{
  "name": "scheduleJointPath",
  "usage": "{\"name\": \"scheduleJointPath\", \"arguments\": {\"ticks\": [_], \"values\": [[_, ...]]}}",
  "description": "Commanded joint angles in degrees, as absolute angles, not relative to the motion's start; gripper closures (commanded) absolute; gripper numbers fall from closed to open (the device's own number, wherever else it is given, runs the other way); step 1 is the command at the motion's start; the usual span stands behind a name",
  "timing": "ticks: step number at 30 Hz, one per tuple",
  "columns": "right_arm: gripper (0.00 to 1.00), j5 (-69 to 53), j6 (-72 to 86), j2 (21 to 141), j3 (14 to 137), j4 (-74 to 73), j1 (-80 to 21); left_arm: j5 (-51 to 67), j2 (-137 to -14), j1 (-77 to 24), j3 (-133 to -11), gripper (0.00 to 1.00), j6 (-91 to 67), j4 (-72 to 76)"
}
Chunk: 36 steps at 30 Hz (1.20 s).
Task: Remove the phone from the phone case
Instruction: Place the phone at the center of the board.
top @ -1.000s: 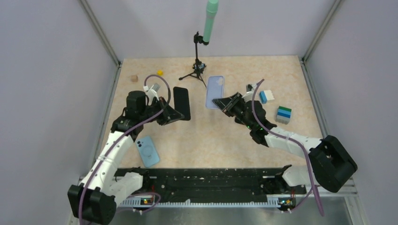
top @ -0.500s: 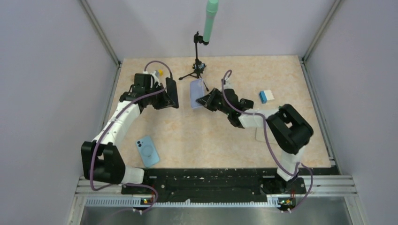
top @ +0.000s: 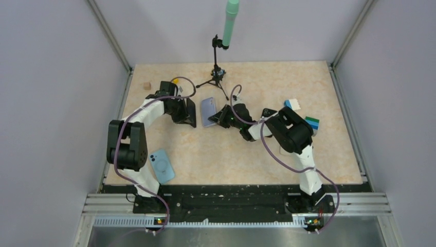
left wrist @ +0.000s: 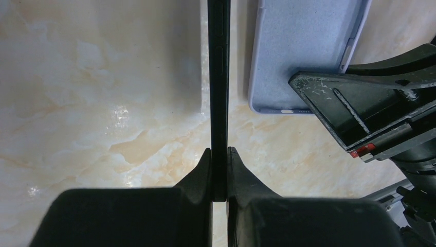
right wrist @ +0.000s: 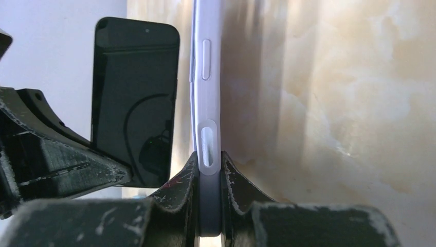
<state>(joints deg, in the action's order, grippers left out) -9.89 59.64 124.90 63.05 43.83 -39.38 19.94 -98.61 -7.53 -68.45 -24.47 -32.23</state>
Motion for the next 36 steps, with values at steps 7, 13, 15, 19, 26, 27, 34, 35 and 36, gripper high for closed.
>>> {"name": "scheduleJointPath", "arguments": {"ticks": [7,13,15,19,26,27,34,35,36], "values": [[1.0,-11.23,62.53,127.71,68.39,46.19,-39.99,21.08,-102.72,-6.55,-72.55,1.0,-25.26,-28.71],[0.96,-12.44,61.93,128.4,71.72,38.43,-40.08,21.63,-104.48,-5.4,-72.83,0.88,-25.42,-28.87],[0.95,-11.87,61.36,128.26,72.64,35.42,-40.23,21.45,-105.11,-5.07,-73.13,0.86,-25.69,-28.93],[0.92,-10.91,60.27,128.65,75.32,29.76,-40.79,20.4,-106.24,-4.64,-74.23,0.77,-25.67,-30.49],[0.84,-12.29,59.27,130.67,79.48,24.51,-40.96,20.82,-109.16,-3.57,-78.0,0.7,-25.47,-34.2],[0.82,-11.97,59.16,130.52,79.55,24.2,-40.96,19.52,-109.24,-3.46,-78.62,0.69,-25.27,-35.2],[0.68,-7.93,58.61,128.36,77.88,23.17,-40.96,9.69,-108.74,-3.09,-81.56,0.63,-24.17,-40.01],[0.67,-7.24,58.47,127.74,77.22,23.67,-40.96,8.56,-108.61,-3.08,-81.73,0.61,-24.23,-40.22],[0.65,-6.82,58.3,127.25,76.55,24.16,-40.96,8.28,-108.33,-3.08,-81.67,0.6,-24.28,-40.25]]}}
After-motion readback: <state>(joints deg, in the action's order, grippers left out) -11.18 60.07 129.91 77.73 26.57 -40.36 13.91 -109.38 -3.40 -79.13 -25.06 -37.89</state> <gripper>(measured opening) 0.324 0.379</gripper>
